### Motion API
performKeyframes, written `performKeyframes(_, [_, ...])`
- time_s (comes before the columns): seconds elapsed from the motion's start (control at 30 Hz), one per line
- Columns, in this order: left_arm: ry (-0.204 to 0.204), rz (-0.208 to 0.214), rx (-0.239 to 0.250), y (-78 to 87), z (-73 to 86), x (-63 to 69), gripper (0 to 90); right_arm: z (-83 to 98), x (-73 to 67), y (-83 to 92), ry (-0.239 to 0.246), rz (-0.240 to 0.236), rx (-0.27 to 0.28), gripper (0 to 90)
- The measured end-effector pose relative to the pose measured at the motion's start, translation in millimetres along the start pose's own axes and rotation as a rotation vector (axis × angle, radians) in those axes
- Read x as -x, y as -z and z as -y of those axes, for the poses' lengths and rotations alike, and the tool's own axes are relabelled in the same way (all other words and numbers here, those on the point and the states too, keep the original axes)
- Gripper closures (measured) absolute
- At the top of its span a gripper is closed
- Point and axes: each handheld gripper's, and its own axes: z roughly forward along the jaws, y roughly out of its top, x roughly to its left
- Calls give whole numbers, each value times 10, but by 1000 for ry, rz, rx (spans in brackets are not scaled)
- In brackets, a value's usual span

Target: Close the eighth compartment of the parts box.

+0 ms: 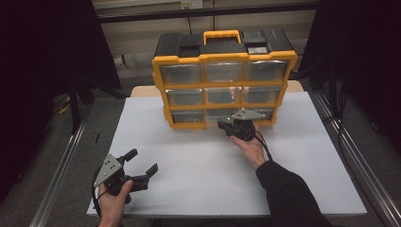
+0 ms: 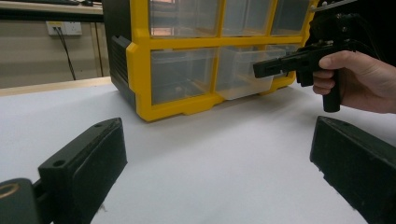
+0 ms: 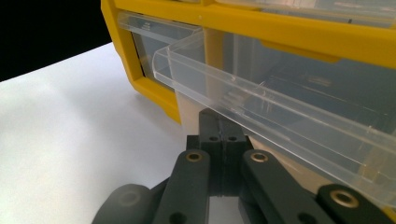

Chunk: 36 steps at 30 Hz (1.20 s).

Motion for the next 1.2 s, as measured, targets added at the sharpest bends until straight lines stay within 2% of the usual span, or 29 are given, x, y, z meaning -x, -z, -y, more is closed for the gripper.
performKeyframes(1.2, [3,1,2,1,0,2,35,-41,69,-77,-3,16,-16,900])
